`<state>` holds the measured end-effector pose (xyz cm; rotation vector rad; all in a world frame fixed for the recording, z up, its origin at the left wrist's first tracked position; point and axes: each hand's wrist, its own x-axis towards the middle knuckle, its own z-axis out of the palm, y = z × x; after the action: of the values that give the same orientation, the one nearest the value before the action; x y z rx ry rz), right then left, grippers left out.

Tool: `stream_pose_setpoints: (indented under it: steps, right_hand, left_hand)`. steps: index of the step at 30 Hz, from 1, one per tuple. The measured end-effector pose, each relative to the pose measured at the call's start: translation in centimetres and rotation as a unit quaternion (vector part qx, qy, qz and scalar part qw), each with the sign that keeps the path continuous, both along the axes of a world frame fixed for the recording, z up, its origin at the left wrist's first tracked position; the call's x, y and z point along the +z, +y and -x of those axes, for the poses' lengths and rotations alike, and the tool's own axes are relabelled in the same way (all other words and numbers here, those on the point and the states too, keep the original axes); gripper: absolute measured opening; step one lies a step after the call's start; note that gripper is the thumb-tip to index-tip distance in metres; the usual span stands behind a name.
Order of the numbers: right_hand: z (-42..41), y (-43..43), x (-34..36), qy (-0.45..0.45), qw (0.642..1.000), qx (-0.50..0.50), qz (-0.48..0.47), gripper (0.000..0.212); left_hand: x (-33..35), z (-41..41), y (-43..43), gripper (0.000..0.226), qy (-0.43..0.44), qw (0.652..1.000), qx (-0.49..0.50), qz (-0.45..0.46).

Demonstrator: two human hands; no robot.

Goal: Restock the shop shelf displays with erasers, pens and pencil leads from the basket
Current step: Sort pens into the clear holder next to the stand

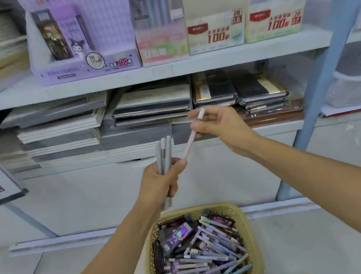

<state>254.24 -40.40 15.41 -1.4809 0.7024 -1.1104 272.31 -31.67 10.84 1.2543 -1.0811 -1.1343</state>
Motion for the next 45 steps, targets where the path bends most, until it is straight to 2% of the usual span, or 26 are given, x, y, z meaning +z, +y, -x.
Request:
stream_pose_setpoints:
  steps: [3, 7, 9, 13, 16, 18, 25, 35, 38, 45]
  right_hand:
    - [0.3, 0.4, 3.5, -0.017, 0.999, -0.012, 0.036, 0.034]
    - [0.4, 0.5, 8.0, -0.076, 0.995, -0.034, 0.052, 0.017]
    - [0.5, 0.2, 10.6, -0.09, 0.993, -0.04, 0.066, 0.017]
    - [0.6, -0.5, 16.5, -0.077, 0.985, -0.071, 0.138, 0.016]
    - [0.6, -1.6, 21.2, -0.108, 0.968, -0.118, 0.195, 0.016]
    - [0.3, -2.9, 23.6, -0.114, 0.956, -0.152, 0.223, 0.018]
    - [-3.1, -9.5, 24.5, 0.056, 0.949, -0.192, 0.245, 0.022]
    - [-5.4, -13.8, 24.3, 0.188, 0.927, -0.144, 0.291, 0.013]
    - [-5.4, -14.6, 24.8, 0.211, 0.917, -0.146, 0.305, 0.015]
    - [-5.9, -15.4, 24.6, 0.233, 0.921, -0.14, 0.281, 0.016]
  left_hand:
    - [3.4, 0.0, -0.1, 0.018, -0.009, 1.0, 0.011, 0.027]
    - [8.1, 0.1, -0.8, 0.021, -0.058, 0.996, 0.023, 0.069]
    - [10.6, 0.3, -1.2, 0.02, -0.07, 0.992, 0.025, 0.098]
    - [15.6, 0.0, -2.2, 0.026, -0.049, 0.99, 0.028, 0.127]
    - [18.7, -1.1, -3.3, 0.035, -0.026, 0.988, 0.029, 0.152]
    - [20.4, -2.1, -4.1, 0.033, -0.025, 0.987, 0.029, 0.156]
    - [22.6, -5.3, -7.5, 0.025, -0.033, 0.985, 0.019, 0.166]
    - [23.2, -6.3, -10.6, 0.018, -0.026, 0.983, -0.019, 0.182]
    - [23.2, -6.3, -11.3, 0.017, -0.016, 0.983, -0.023, 0.184]
    - [22.7, -6.3, -12.0, 0.017, -0.01, 0.982, -0.033, 0.183]
